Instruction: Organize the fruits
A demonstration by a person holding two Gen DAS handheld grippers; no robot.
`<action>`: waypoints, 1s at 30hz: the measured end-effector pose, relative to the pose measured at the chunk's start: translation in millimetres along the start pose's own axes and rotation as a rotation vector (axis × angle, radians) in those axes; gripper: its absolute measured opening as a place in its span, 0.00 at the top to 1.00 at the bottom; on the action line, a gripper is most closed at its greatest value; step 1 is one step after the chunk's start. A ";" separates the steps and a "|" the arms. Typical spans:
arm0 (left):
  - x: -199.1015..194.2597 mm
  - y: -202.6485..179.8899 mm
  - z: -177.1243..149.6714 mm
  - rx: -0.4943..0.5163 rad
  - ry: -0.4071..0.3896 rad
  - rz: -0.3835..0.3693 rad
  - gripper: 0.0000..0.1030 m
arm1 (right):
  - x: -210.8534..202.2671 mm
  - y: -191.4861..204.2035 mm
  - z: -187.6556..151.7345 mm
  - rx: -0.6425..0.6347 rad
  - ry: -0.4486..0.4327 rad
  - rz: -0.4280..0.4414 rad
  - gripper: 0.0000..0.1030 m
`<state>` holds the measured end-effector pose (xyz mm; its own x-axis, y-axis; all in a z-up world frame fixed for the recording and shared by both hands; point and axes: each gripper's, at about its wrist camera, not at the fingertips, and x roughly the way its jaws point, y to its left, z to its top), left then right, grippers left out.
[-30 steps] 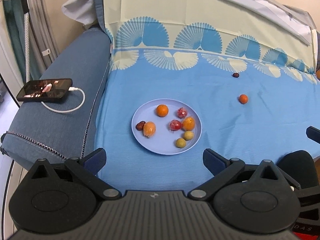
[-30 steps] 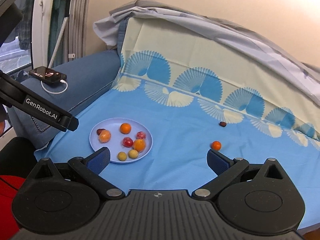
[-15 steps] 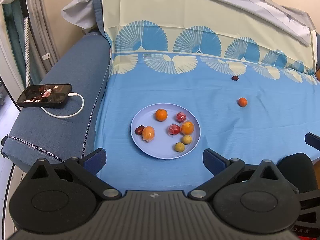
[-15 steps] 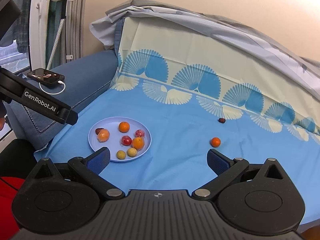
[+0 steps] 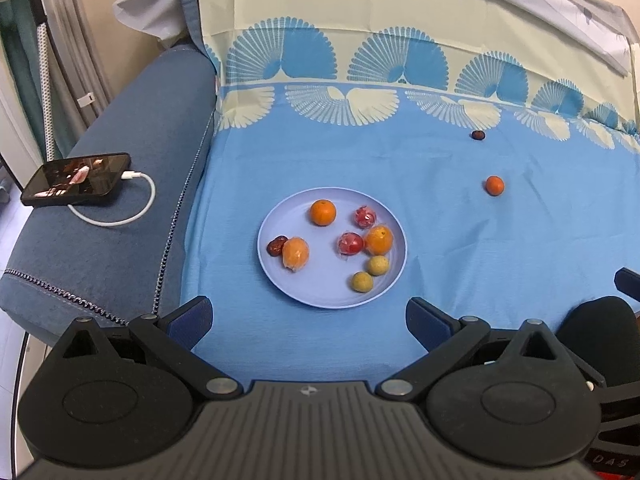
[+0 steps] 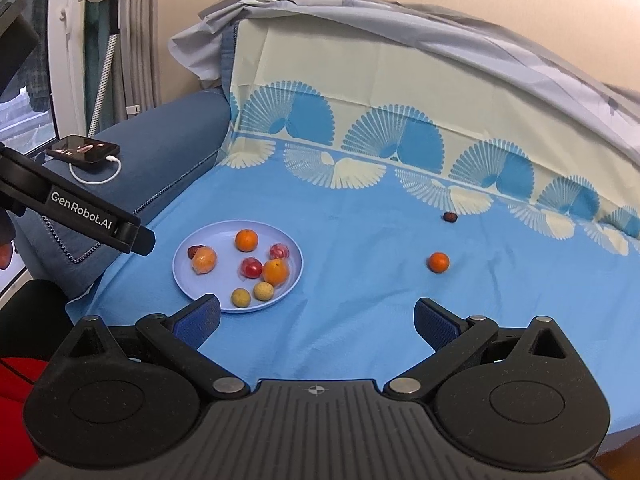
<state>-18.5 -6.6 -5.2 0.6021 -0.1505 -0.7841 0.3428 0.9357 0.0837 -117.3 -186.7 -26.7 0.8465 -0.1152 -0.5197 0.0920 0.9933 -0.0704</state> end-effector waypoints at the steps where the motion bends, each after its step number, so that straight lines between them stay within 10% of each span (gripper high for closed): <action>1: 1.2 -1.2 0.9 0.003 0.002 -0.002 0.00 | 1.9 -2.2 -0.4 0.005 0.004 0.001 0.01; 30: 64.8 -58.8 63.5 0.067 0.053 -0.041 0.00 | 77.0 -107.8 -1.6 0.204 0.060 -0.213 0.01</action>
<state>46.2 -91.6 -21.9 0.5483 -0.1692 -0.8190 0.4146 0.9055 0.0905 -62.9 -302.7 -60.5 0.7649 -0.3156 -0.5615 0.3728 0.9278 -0.0136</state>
